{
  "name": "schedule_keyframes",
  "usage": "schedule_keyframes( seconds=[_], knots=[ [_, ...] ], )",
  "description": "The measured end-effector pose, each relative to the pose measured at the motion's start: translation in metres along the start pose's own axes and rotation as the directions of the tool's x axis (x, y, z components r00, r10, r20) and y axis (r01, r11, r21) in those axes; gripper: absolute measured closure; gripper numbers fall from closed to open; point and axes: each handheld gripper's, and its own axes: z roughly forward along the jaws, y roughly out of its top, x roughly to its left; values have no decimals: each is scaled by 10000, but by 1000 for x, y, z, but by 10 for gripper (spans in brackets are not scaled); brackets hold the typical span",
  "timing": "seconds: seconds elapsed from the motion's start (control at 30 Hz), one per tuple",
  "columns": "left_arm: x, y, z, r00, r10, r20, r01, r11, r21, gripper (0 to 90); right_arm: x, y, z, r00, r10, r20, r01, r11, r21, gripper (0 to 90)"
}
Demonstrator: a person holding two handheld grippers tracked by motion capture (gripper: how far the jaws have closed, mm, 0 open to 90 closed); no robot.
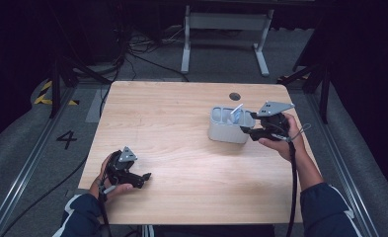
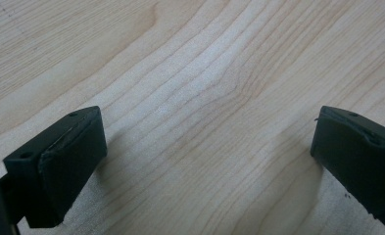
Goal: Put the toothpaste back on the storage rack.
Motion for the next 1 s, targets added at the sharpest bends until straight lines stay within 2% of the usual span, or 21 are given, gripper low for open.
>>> schedule_keyframes(
  seconds=[0.33,0.63,0.8,0.93,1.0],
  knots=[
    [0,0,0,10000,-32,-9,32,10000,-6,6,8,-5,-17,9990,-368,258,366,9993,77,311],
    [0,0,0,10000,-22,12,22,10000,2,6,12,-15,-30,9974,-456,558,446,9988,190,269],
    [0,0,0,10000,-6,-8,6,10000,-4,6,15,-20,-33,9970,-407,652,392,9990,229,247],
    [0,0,0,10000,5,-10,-5,10000,-4,6,17,-27,-34,9956,-632,693,604,9973,420,244],
    [0,0,0,10000,-1,-10,1,10000,-7,6,18,-31,-35,9961,-550,688,520,9976,447,245]
  ],
)
